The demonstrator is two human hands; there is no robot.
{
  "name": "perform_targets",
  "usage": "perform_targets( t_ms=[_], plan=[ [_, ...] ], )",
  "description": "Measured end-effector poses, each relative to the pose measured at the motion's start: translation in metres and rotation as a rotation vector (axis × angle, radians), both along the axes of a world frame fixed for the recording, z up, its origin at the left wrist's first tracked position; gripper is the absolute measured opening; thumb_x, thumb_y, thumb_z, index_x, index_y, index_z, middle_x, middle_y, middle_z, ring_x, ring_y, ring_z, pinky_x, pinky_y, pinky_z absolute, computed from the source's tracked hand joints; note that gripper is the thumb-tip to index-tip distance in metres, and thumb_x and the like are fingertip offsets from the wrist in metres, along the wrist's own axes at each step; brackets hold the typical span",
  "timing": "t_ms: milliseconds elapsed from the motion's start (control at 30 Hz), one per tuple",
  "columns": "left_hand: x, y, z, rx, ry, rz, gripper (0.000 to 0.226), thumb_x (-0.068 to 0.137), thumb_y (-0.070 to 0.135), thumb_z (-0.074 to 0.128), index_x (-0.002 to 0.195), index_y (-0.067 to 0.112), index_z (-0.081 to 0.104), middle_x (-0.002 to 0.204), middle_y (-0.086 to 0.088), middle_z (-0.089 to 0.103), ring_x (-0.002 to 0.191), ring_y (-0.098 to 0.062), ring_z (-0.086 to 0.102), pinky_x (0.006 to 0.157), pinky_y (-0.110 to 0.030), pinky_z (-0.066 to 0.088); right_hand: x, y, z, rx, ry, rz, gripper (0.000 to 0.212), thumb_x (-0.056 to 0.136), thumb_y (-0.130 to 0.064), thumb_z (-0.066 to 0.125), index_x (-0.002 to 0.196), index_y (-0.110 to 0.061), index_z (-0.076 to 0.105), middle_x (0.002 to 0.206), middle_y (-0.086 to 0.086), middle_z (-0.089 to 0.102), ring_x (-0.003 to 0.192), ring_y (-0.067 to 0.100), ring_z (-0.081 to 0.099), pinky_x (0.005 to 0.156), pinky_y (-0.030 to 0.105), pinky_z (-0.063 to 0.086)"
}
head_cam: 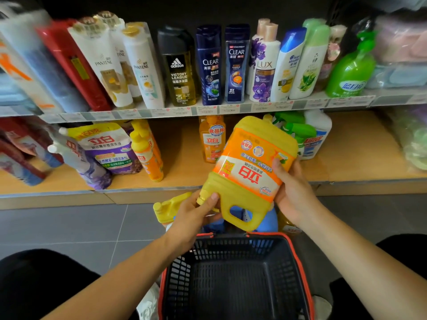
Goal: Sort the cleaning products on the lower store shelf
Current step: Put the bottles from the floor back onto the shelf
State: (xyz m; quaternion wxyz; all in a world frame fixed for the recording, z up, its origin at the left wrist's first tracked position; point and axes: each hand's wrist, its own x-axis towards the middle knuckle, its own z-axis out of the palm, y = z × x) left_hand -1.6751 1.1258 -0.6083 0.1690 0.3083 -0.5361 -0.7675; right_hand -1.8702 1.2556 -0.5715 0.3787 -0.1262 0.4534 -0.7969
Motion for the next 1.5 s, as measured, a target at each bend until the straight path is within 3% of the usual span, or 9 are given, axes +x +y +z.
perform_targets(
  t_ms=[133,267,467,633,833,933,1167,1333,1500],
  plan=[
    [0.003,-0.010,0.011,-0.014,-0.057,0.031,0.044,0.085,0.045,0.063,0.104,0.005,0.066,0.090,-0.010,0.074,0.073,-0.026,0.071,0.068,-0.034,0.062,-0.001,-0.017,-0.010,0.030,-0.069,0.029,0.058,0.090,-0.024,0.067,0.144,-0.029,0.047,0.133,0.006,0.067,0.117,0.031,0.067,0.080,0.052,0.059],
    [0.010,-0.038,0.024,-0.360,-0.217,0.058,0.035,0.095,0.041,0.063,0.095,0.006,0.071,0.077,-0.008,0.076,0.065,-0.029,0.074,0.068,-0.048,0.063,0.000,-0.038,-0.020,0.098,-0.124,0.076,0.062,0.081,-0.017,0.073,0.138,-0.029,0.053,0.128,0.008,0.070,0.110,0.031,0.071,0.073,0.050,0.060],
    [0.021,-0.091,0.032,-0.719,-0.377,0.133,0.016,0.096,0.034,0.067,0.102,0.020,0.072,0.072,0.000,0.074,0.065,-0.015,0.072,0.070,-0.040,0.061,0.021,-0.101,-0.036,0.357,-0.272,0.119,0.046,0.090,-0.026,0.070,0.135,-0.016,0.060,0.116,0.013,0.074,0.091,0.026,0.074,0.062,0.041,0.060],
    [0.014,-0.133,0.032,-0.618,-0.394,0.166,0.024,0.096,0.041,0.064,0.097,0.019,0.072,0.074,-0.004,0.074,0.064,-0.015,0.072,0.065,-0.031,0.062,0.022,-0.152,-0.051,0.506,-0.395,0.262,0.041,0.087,-0.041,0.071,0.118,-0.016,0.065,0.092,0.011,0.077,0.079,0.024,0.073,0.056,0.037,0.060],
    [-0.007,-0.176,0.020,-0.590,-0.461,0.146,0.026,0.097,0.044,0.062,0.088,0.020,0.068,0.073,-0.004,0.075,0.068,-0.020,0.074,0.067,-0.032,0.064,0.003,-0.192,-0.084,0.521,-0.484,0.302,0.044,0.091,-0.046,0.068,0.121,-0.014,0.062,0.119,0.019,0.068,0.109,0.037,0.066,0.082,0.051,0.061],
    [-0.020,-0.193,0.015,-0.568,-0.457,0.159,0.021,0.098,0.043,0.061,0.091,0.025,0.067,0.075,-0.006,0.075,0.067,-0.019,0.074,0.068,-0.033,0.064,-0.004,-0.200,-0.099,0.517,-0.502,0.315,0.055,0.092,-0.048,0.067,0.133,-0.014,0.055,0.126,0.023,0.064,0.111,0.042,0.066,0.073,0.051,0.063],
    [-0.044,-0.211,-0.002,-0.581,-0.401,0.232,0.039,0.101,0.045,0.055,0.126,0.016,0.063,0.090,-0.004,0.071,0.080,-0.018,0.071,0.083,-0.046,0.062,-0.008,-0.190,-0.112,0.788,-0.153,0.392,0.077,0.087,-0.073,0.051,0.128,-0.008,0.054,0.096,0.020,0.077,0.085,0.030,0.076,0.062,0.034,0.060],
    [-0.051,-0.212,-0.003,-0.586,-0.353,0.122,0.052,0.102,0.029,0.058,0.152,0.021,0.044,0.121,-0.007,0.063,0.113,-0.026,0.061,0.101,-0.042,0.052,-0.007,-0.183,-0.110,0.697,0.206,0.191,0.038,0.097,-0.028,0.065,0.134,-0.029,0.058,0.125,0.005,0.070,0.099,0.022,0.071,0.065,0.029,0.060],
    [-0.042,-0.206,-0.003,-0.617,-0.365,-0.095,0.042,0.099,0.019,0.063,0.141,0.017,0.058,0.139,0.000,0.056,0.123,-0.017,0.056,0.101,-0.029,0.047,0.005,-0.185,-0.108,0.605,0.522,0.208,0.060,0.078,-0.026,0.086,0.130,-0.036,0.058,0.123,-0.010,0.067,0.117,0.016,0.062,0.094,0.047,0.058]
  ],
)
